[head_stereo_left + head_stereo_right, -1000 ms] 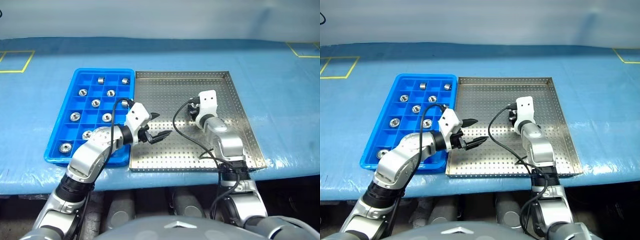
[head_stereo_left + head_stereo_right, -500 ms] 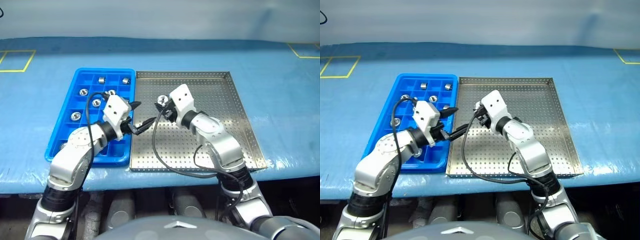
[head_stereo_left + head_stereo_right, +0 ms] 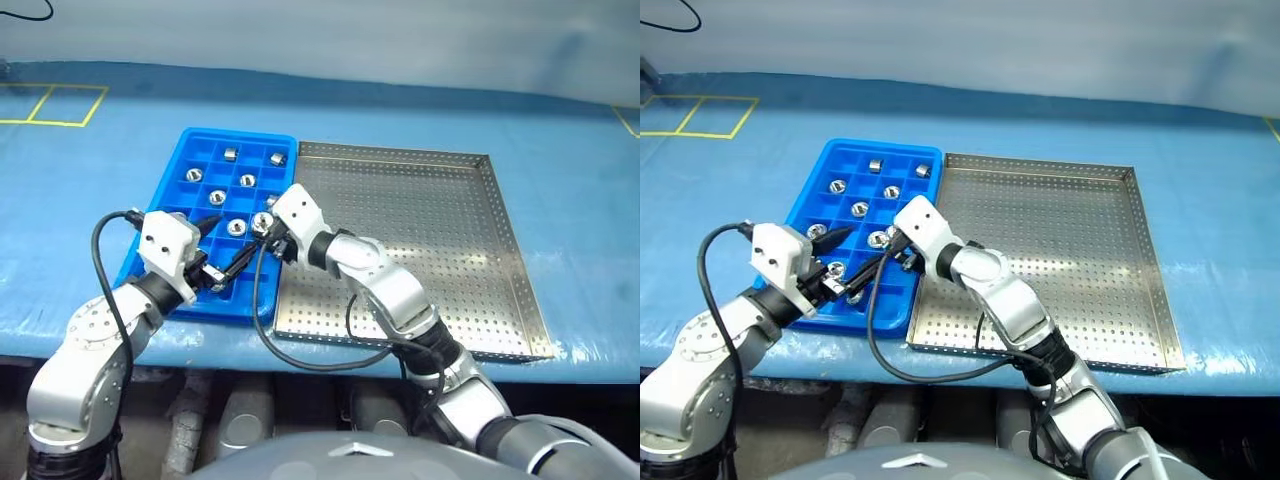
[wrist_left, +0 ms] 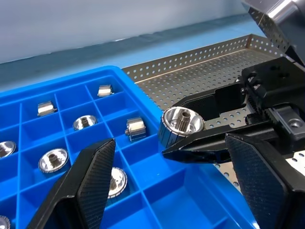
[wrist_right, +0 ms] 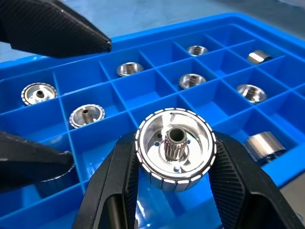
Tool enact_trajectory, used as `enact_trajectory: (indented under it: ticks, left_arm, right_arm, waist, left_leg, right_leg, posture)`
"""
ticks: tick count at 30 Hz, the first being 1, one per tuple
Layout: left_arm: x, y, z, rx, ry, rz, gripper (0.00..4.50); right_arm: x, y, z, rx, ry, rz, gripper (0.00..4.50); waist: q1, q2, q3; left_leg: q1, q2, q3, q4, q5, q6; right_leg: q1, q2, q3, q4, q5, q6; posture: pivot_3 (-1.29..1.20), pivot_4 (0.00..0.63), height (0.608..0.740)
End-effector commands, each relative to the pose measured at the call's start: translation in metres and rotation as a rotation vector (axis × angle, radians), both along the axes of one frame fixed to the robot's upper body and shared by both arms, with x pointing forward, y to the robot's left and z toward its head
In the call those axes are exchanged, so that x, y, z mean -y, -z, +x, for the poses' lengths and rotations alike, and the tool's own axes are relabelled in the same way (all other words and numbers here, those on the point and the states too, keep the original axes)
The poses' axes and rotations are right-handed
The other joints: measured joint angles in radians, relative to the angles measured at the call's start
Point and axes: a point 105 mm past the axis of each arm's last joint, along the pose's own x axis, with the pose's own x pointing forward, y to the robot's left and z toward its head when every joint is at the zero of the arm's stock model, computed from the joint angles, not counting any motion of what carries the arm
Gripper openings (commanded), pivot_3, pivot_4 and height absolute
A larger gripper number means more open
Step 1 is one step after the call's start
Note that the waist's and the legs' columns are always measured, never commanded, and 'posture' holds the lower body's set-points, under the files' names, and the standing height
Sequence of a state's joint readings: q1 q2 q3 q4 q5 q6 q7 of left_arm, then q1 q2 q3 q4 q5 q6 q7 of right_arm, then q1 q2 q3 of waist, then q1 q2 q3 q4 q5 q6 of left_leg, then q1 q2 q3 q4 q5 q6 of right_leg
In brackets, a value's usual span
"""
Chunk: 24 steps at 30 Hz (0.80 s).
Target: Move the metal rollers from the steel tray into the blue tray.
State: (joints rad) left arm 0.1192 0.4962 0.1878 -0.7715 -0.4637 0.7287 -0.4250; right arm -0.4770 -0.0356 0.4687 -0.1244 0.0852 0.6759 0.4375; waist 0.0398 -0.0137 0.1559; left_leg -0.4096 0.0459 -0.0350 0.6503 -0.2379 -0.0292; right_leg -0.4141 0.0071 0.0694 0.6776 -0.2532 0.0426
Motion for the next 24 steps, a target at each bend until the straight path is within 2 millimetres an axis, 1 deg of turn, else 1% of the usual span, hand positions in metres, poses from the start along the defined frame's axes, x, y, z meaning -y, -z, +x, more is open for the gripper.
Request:
enact_trajectory:
  ticks: [1,5,11,13,19,21,22,24]
  left_arm:
    - [0.003,-0.014,-0.005,0.054,0.010,0.004,4.06]
    - [0.004,-0.013,-0.004,0.049,0.011,-0.001,4.06]
    - [0.008,-0.013,-0.002,0.049,0.024,-0.007,4.06]
    - [0.009,-0.013,-0.001,0.048,0.026,-0.008,4.06]
    - [0.010,-0.012,0.000,0.044,0.028,-0.009,4.06]
    - [0.010,-0.012,0.000,0.043,0.028,-0.009,4.06]
    - [0.010,-0.012,0.000,0.043,0.028,-0.009,4.06]
    - [0.010,-0.012,-0.001,0.042,0.029,-0.009,4.06]
  right_arm:
    - [-0.004,-0.007,-0.002,0.027,-0.023,0.026,1.71]
    - [0.000,0.008,-0.009,-0.026,-0.035,-0.005,1.71]
    - [0.008,0.017,-0.008,-0.079,-0.022,-0.035,1.71]
    - [0.010,0.023,-0.009,-0.096,-0.033,-0.069,1.71]
    - [0.007,0.036,-0.018,-0.141,-0.102,-0.135,1.71]
    - [0.006,0.037,-0.019,-0.136,-0.106,-0.148,1.71]
    - [0.005,0.037,-0.019,-0.139,-0.108,-0.150,2.46]
    - [0.004,0.036,-0.018,-0.125,-0.100,-0.153,3.02]
  waist:
    - [0.007,0.000,0.000]
    - [0.010,0.000,0.000]
    - [0.008,0.000,0.000]
    - [0.008,0.000,0.000]
    - [0.008,0.000,-0.001]
    - [0.008,0.000,-0.001]
    - [0.008,0.000,-0.001]
    - [0.007,0.000,-0.001]
  left_leg:
    - [0.000,0.000,0.000,0.000,0.000,0.000]
    - [0.000,0.000,0.000,0.000,0.000,0.000]
    - [0.001,0.000,0.000,0.000,0.000,0.000]
    - [0.001,0.000,0.000,0.000,0.000,0.000]
    - [0.002,0.000,0.000,0.000,0.000,0.000]
    - [0.003,0.000,0.000,-0.001,0.000,0.000]
    - [0.003,0.000,0.000,-0.001,0.000,0.000]
    - [0.004,0.000,0.000,-0.001,0.000,0.000]
  right_leg:
    - [0.000,0.000,0.000,0.000,0.000,0.000]
    - [0.001,0.000,0.000,0.000,0.000,0.000]
    - [0.001,0.000,0.000,0.000,0.000,0.000]
    - [0.002,0.000,0.000,0.000,0.000,0.000]
    - [0.002,0.000,0.000,0.000,0.000,0.000]
    - [0.003,0.000,0.000,0.000,0.000,0.000]
    - [0.003,0.000,0.000,0.000,-0.001,0.000]
    - [0.003,0.000,0.000,0.000,-0.001,0.000]
  posture:
    - [0.25,0.150,0.740]
    - [0.24,0.150,0.740]
    - [0.23,0.150,0.740]
    - [0.23,0.150,0.740]
    - [0.23,0.150,0.740]
    - [0.23,0.150,0.740]
    - [0.23,0.150,0.740]
    - [0.22,0.150,0.740]
